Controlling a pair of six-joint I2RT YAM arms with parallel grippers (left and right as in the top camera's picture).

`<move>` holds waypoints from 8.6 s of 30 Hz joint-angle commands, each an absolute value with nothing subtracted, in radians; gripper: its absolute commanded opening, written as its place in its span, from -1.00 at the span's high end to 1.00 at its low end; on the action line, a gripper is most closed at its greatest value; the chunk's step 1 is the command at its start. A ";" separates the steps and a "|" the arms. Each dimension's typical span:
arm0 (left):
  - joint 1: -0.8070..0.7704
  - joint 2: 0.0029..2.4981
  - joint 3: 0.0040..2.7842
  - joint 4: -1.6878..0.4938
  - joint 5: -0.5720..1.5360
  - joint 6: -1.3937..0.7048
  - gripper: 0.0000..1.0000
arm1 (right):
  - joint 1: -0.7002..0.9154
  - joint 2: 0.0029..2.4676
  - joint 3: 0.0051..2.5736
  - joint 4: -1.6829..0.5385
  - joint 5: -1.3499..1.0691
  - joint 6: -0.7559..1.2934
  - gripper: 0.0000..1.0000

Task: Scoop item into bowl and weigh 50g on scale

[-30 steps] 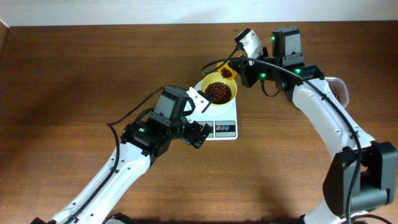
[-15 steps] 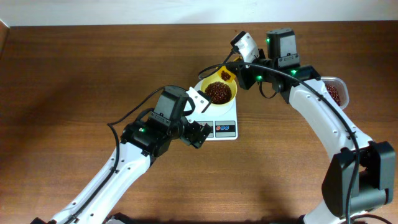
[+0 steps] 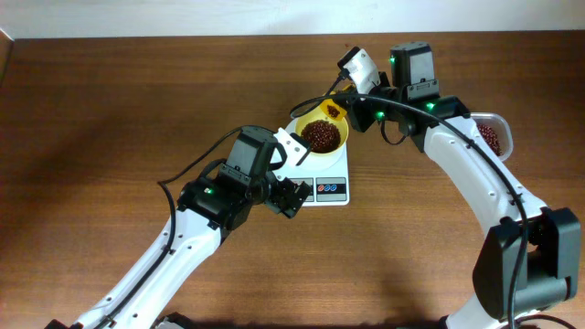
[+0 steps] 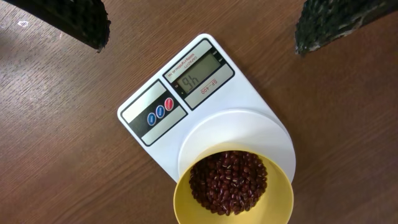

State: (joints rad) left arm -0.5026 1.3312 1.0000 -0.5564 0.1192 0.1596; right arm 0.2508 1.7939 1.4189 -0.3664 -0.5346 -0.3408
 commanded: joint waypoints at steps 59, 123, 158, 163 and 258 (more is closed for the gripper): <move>-0.499 1.312 1.001 -0.554 0.126 0.147 -0.97 | 0.269 1.776 1.433 -0.408 -0.564 -0.359 0.92; -0.499 1.312 1.001 -0.558 0.126 0.147 -0.97 | 0.274 1.794 1.423 -0.404 -0.504 -0.434 0.92; -0.499 1.312 1.001 -0.558 0.126 0.147 -0.98 | 0.274 1.794 1.423 -0.384 -0.542 -0.781 0.92; -0.499 1.312 1.001 -0.558 0.126 0.147 -0.98 | 0.274 1.794 1.423 -0.355 -0.542 -0.777 0.92; -0.499 1.312 1.001 -0.558 0.126 0.147 -0.98 | -0.198 1.841 1.425 -0.677 -0.152 0.283 0.92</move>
